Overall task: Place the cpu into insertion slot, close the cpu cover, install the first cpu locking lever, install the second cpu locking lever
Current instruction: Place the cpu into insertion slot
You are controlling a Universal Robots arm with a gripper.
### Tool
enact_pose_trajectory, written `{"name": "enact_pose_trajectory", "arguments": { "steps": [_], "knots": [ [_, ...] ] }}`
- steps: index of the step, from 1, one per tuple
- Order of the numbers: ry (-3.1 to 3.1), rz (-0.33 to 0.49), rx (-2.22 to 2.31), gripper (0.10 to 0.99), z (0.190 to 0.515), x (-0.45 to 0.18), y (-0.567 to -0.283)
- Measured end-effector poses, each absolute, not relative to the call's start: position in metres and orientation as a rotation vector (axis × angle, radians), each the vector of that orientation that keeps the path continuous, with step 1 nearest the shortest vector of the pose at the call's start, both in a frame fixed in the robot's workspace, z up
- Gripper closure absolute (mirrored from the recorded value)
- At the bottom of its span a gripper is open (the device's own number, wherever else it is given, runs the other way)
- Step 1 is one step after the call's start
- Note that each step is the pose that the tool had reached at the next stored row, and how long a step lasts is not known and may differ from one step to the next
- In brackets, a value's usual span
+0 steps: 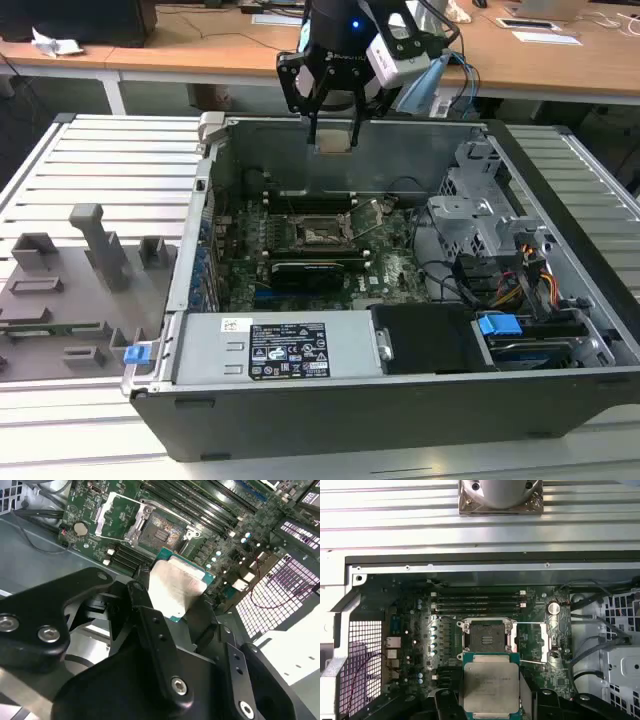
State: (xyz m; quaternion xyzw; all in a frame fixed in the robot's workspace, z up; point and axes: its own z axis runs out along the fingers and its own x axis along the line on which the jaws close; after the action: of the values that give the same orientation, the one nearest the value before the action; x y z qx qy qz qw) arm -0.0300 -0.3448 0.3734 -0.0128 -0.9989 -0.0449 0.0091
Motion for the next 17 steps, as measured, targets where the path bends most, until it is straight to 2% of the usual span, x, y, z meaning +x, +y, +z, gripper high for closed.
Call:
{"name": "enact_pose_trajectory", "arguments": {
  "steps": [17],
  "knots": [
    [-3.112, -0.142, -0.314, 0.549, 0.3733, -0.0300, -0.3448]
  ]
}}
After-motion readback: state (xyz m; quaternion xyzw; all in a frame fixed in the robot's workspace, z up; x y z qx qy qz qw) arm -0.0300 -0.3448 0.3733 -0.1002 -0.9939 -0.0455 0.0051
